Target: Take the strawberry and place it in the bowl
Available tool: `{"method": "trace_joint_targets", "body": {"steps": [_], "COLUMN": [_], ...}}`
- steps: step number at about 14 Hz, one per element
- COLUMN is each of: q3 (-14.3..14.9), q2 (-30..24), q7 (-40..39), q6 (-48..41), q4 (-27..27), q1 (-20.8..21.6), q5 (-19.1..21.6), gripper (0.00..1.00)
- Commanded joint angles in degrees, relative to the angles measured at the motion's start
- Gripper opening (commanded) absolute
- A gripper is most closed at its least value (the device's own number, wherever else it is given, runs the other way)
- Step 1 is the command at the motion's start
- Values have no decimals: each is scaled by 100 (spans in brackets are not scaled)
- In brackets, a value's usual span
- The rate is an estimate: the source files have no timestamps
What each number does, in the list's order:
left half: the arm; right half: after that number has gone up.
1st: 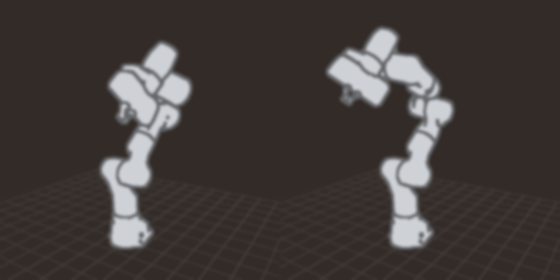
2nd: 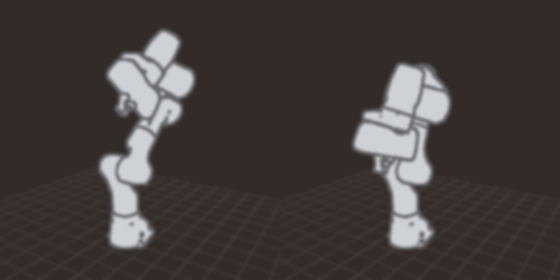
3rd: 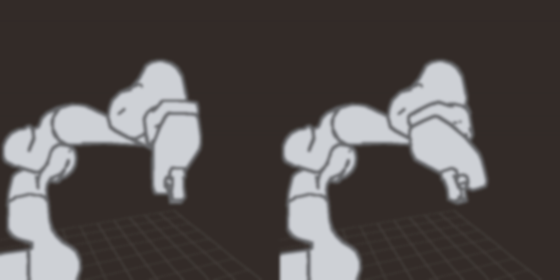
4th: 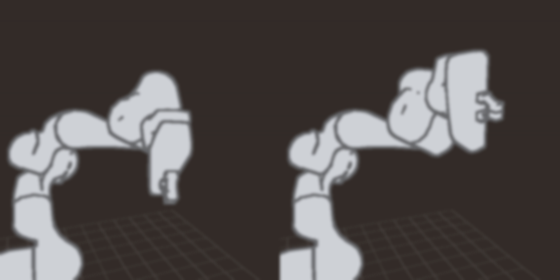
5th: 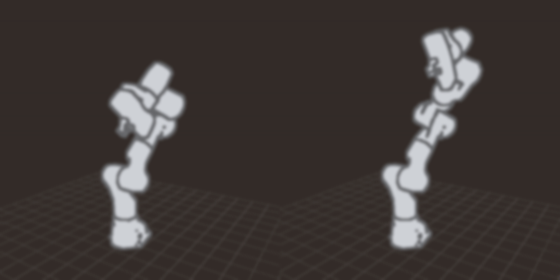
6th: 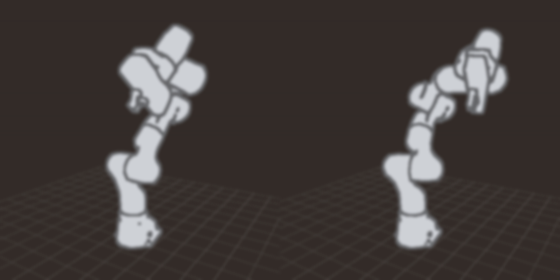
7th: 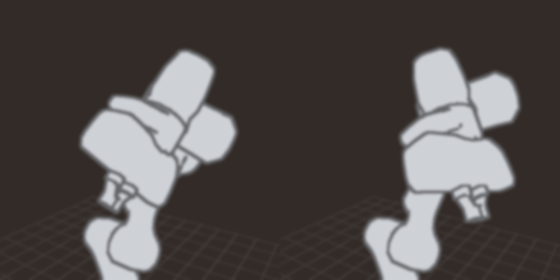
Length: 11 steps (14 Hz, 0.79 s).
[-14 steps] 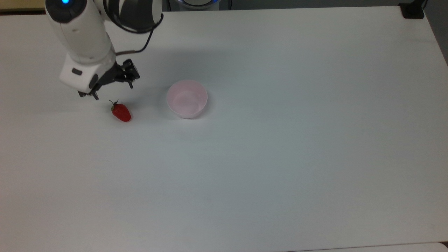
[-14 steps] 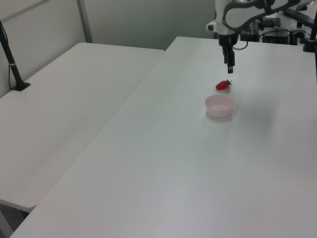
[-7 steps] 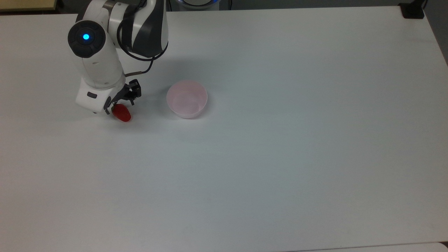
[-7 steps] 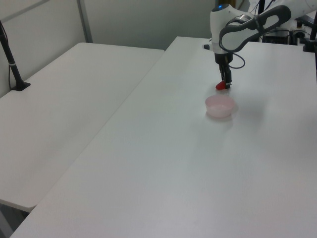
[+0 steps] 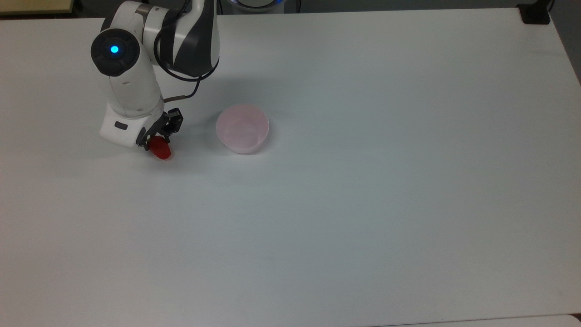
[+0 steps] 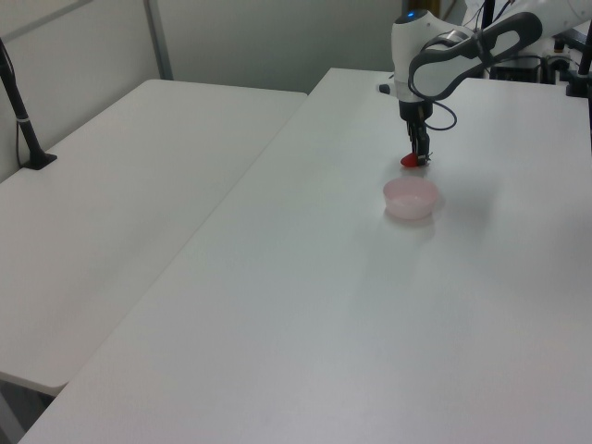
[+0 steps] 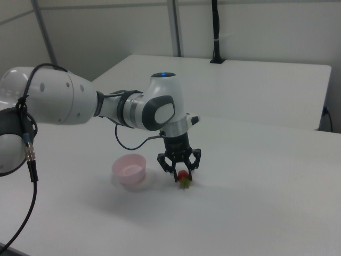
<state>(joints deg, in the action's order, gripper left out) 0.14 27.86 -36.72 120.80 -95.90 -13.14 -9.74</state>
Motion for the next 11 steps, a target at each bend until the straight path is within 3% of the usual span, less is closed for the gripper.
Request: {"method": "trace_joint_targets", "body": {"steps": [1,5,7,9,11], "q3": [-101,-558,-760,-832,-832], "q2": [-588,-958,-967,-871,-792], "q7": [147,1271,1640,2290,2547], "q6": [-721,-1357,-1427,-1384,-1348], "q4": [-149,-157,-157,-192,-219], "q1": [179,461,470,768,822], "q5": [-45,-37,-28,-37,-54], "gripper": [35,35,35,37,48]}}
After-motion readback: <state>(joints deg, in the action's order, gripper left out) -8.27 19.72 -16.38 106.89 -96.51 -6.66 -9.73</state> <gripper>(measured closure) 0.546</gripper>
